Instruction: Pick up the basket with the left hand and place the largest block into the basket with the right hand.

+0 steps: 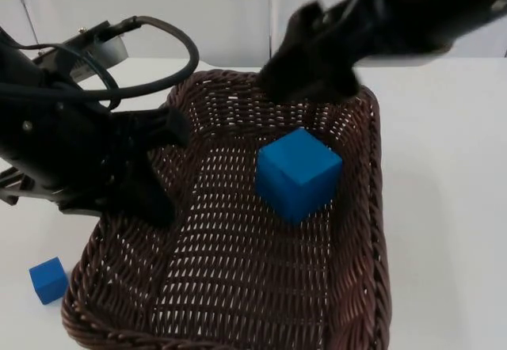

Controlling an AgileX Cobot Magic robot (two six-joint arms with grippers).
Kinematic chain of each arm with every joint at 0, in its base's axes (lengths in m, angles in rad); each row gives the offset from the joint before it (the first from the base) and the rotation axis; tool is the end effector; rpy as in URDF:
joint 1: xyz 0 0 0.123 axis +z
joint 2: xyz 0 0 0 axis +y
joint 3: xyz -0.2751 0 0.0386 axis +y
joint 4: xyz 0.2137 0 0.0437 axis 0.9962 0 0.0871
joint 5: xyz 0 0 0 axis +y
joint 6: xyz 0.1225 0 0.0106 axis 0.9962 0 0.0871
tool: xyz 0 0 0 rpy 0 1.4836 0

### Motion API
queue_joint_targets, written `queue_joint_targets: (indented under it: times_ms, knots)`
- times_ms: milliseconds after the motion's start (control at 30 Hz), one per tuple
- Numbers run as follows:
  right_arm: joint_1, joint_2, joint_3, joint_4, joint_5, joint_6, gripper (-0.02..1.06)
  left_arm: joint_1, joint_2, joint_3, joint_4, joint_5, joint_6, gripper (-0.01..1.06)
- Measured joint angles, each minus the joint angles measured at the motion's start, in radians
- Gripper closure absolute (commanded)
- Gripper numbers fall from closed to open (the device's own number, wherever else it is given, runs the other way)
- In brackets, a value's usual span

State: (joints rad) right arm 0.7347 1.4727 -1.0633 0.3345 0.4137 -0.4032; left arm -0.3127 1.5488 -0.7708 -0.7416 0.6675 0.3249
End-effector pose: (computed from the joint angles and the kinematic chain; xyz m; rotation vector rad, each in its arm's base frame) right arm 0.2242 0.2245 0.2756 -1.0015 2.0994 0.4795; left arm 0.2259 -0.1271 0.1752 0.1311 2.8411 -0.7466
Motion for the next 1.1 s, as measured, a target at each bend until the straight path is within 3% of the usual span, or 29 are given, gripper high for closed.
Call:
queue_joint_targets:
  times_ms: [400, 700, 1100]
  knots:
    - [0.0, -0.253, 0.0, -0.013, 0.171, 0.0, -0.01, 0.0, 0.0, 0.0, 0.0, -0.002, 0.0, 1.05]
    - [0.0, -0.368, 0.0, -0.019, 0.188, 0.0, -0.01, 0.0, 0.0, 0.0, 0.0, -0.002, 0.0, 1.05]
    - [0.0, -0.378, 0.0, -0.021, 0.19, 0.0, -0.01, 0.0, 0.0, 0.0, 0.0, -0.041, 0.002, 1.05]
